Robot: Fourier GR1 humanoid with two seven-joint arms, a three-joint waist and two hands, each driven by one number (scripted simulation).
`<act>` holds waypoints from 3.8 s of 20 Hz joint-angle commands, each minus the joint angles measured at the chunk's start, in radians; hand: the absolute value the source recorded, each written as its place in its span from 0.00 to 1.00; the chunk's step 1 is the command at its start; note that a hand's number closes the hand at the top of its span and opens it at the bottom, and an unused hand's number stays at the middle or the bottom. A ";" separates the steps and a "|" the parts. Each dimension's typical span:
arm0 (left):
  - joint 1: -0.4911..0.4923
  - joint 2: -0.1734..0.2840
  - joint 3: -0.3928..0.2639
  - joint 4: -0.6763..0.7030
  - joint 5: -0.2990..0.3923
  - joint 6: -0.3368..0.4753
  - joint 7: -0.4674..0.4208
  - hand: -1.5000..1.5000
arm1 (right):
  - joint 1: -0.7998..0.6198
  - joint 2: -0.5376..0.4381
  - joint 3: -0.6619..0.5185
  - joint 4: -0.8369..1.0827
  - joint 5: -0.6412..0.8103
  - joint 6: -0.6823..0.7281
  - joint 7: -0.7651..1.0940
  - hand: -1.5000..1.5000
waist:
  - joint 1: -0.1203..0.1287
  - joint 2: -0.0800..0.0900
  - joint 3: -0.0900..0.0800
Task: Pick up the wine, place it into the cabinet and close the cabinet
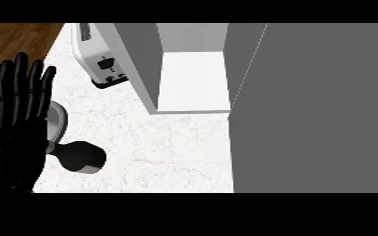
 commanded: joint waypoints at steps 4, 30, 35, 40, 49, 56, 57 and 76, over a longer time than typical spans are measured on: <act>0.096 0.118 0.167 -0.015 0.362 -0.261 -0.086 0.00 | 0.111 -0.005 0.040 -0.071 -0.013 0.065 -0.051 0.00 | 0.024 0.034 -0.003; 0.285 0.370 0.611 -0.273 1.288 -0.130 0.528 0.00 | 0.258 -0.069 0.186 -0.554 -0.333 0.083 0.496 0.00 | 0.018 0.034 -0.001; 0.328 0.383 0.730 -0.204 1.399 -0.212 0.567 0.00 | 0.341 -0.106 0.186 -0.617 -0.351 0.117 0.491 0.00 | 0.013 0.029 -0.002; 0.310 0.378 0.750 -0.239 1.401 -0.145 0.582 0.00 | 0.261 -0.077 0.192 -0.601 -0.334 0.059 0.518 0.00 | 0.014 0.032 -0.002; 0.304 0.333 0.775 -0.193 1.367 -0.209 0.583 0.00 | 0.274 -0.096 0.178 -0.578 -0.361 0.085 0.490 0.00 | 0.010 0.034 -0.001; 0.322 0.288 0.743 -0.096 1.172 -0.307 0.539 0.00 | 0.313 -0.058 0.255 -0.599 -0.294 0.066 0.465 0.00 | -0.006 0.034 -0.002; 0.226 0.369 0.708 -0.042 1.170 -0.232 0.558 0.00 | 0.275 -0.081 0.193 -0.553 -0.349 0.095 0.460 0.00 | -0.009 0.039 -0.001; 0.093 0.164 0.573 0.454 0.549 -0.522 0.145 0.00 | 0.344 -0.032 0.206 -0.483 -0.341 0.167 0.349 0.00 | -0.008 0.040 -0.002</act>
